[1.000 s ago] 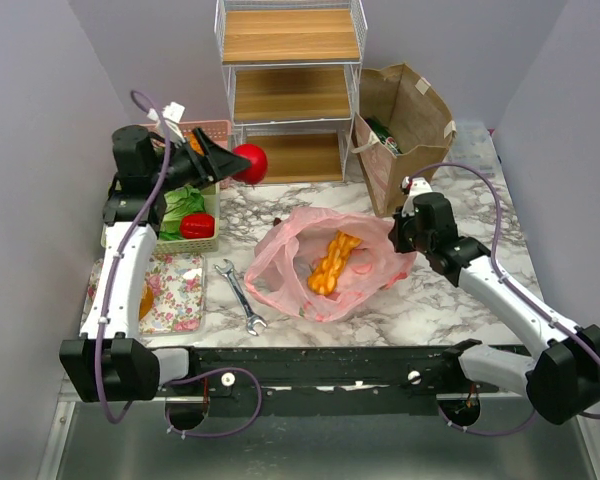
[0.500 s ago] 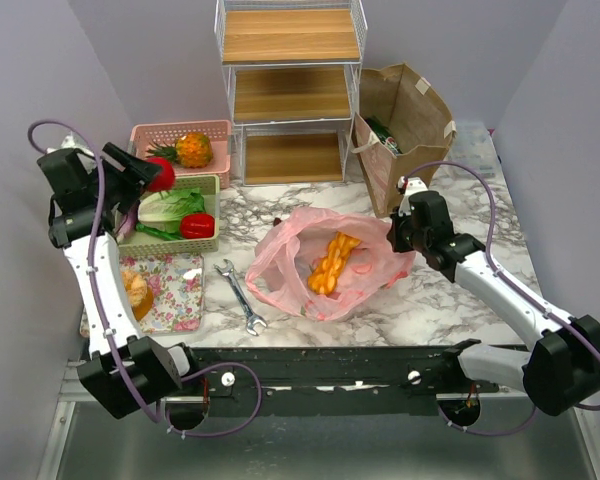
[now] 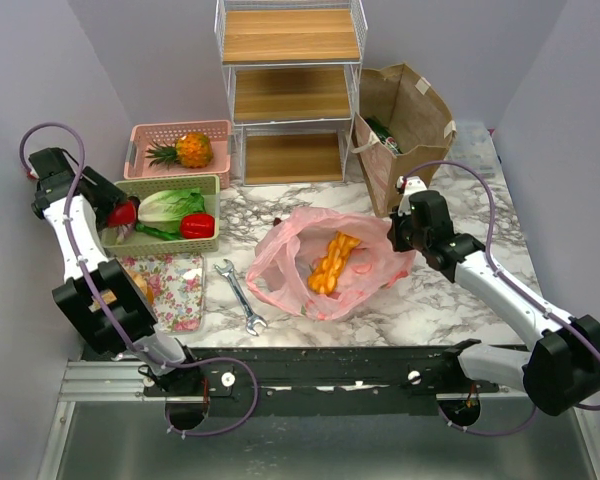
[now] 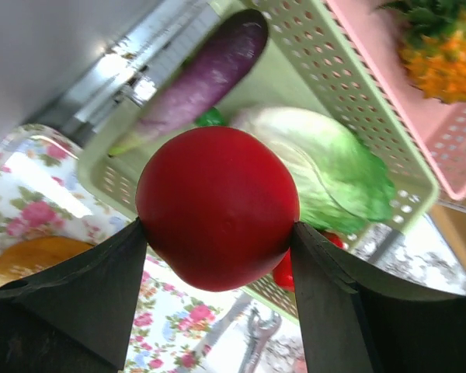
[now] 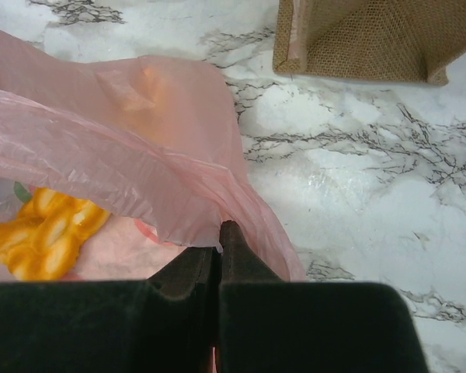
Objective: Untie the knot of the grocery bags and take out the mixed food
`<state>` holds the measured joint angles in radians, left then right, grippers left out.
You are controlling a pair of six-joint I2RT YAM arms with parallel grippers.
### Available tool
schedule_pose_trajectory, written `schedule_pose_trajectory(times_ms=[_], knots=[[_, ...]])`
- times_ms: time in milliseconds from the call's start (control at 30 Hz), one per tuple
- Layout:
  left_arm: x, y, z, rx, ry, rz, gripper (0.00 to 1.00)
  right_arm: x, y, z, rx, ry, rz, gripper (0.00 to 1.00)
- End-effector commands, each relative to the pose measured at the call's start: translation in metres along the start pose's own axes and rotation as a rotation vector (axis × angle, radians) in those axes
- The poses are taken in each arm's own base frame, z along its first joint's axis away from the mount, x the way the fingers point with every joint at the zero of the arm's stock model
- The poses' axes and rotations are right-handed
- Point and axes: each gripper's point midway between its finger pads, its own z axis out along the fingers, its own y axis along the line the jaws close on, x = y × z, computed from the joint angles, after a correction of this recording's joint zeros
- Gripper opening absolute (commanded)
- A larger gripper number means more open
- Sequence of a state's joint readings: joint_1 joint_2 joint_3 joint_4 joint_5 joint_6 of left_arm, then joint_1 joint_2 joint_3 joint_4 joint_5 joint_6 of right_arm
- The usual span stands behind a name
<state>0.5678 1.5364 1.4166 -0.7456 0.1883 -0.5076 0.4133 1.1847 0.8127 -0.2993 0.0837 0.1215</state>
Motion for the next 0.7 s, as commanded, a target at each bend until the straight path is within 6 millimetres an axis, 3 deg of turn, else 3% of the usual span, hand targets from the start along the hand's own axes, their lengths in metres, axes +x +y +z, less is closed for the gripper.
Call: schedule_pose_trajectory(times_ms=[0,133,300,367,533,667], knots=[[-0.023,0.025,0.009,-0.115,-0.036,0.080,0.06,-0.014,-0.002,-0.002,0.015,-0.058,-0.007,0.01],[-0.019,0.029,0.024,-0.123,-0.001,0.095,0.08,-0.012,-0.004,-0.003,0.026,-0.058,-0.009,0.01],[-0.001,0.029,0.030,-0.113,0.044,0.122,0.21,-0.010,-0.006,-0.003,0.034,-0.060,-0.011,0.01],[0.004,0.030,0.029,-0.116,0.052,0.127,0.32,-0.009,-0.006,-0.003,0.032,-0.060,-0.011,0.01],[0.009,0.016,0.023,-0.042,0.062,0.120,0.97,-0.010,-0.002,-0.003,0.013,-0.061,-0.009,0.01],[0.012,-0.001,0.014,0.038,0.074,0.107,0.99,-0.011,-0.001,-0.004,0.005,-0.065,-0.008,0.01]])
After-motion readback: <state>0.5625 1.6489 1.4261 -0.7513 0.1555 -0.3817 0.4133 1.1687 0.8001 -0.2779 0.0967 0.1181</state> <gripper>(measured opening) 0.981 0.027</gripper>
